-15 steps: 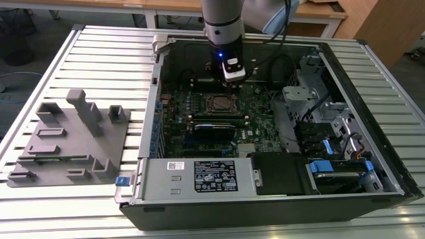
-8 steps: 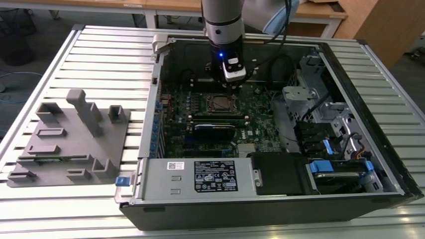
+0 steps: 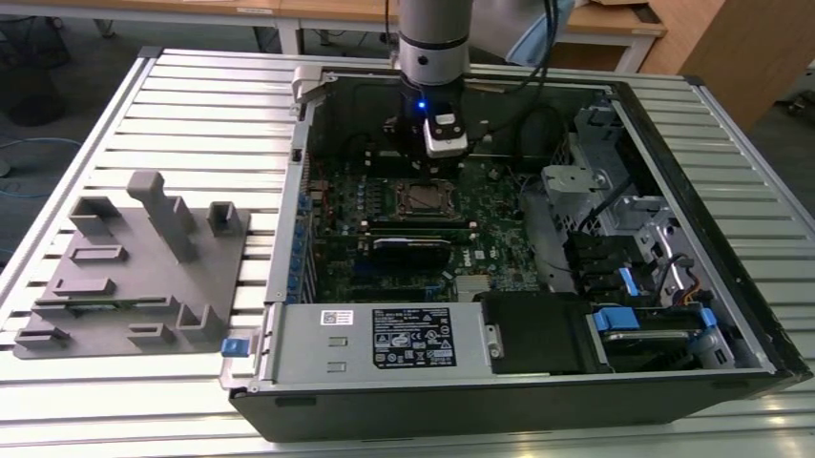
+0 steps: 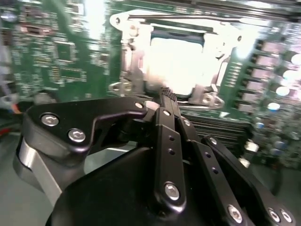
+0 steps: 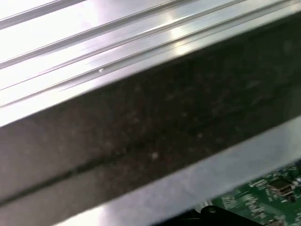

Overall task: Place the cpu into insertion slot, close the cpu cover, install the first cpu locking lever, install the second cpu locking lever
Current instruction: 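Install the first cpu locking lever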

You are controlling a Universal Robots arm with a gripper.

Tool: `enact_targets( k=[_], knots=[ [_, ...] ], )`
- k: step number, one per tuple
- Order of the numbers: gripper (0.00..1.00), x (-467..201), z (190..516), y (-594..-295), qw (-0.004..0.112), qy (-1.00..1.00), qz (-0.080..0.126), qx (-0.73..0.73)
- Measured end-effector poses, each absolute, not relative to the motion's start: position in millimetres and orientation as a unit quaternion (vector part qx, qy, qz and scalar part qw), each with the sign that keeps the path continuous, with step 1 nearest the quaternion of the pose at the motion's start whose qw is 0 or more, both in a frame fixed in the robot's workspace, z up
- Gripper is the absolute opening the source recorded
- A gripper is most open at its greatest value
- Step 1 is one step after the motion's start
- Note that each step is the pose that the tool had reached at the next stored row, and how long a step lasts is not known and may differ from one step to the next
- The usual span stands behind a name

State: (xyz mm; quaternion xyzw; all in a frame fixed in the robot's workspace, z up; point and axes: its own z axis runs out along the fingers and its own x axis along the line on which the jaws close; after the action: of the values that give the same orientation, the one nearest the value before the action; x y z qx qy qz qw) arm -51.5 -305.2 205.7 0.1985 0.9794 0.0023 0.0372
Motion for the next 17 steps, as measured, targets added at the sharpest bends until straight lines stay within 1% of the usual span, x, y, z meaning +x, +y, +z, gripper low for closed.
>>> enact_targets(
  k=[1,2,13,17],
  knots=[
    [0.11,-51.4,205.5,-305.3,0.029,0.98,0.001,0.198],
    [0.11,-51.4,205.5,-305.3,0.026,0.98,0.0,0.199],
    [0.11,-51.4,205.5,-305.5,0.026,0.987,0.002,0.161],
    [0.11,-51.4,205.4,-305.5,0.025,0.99,0.008,0.139]
  ],
)
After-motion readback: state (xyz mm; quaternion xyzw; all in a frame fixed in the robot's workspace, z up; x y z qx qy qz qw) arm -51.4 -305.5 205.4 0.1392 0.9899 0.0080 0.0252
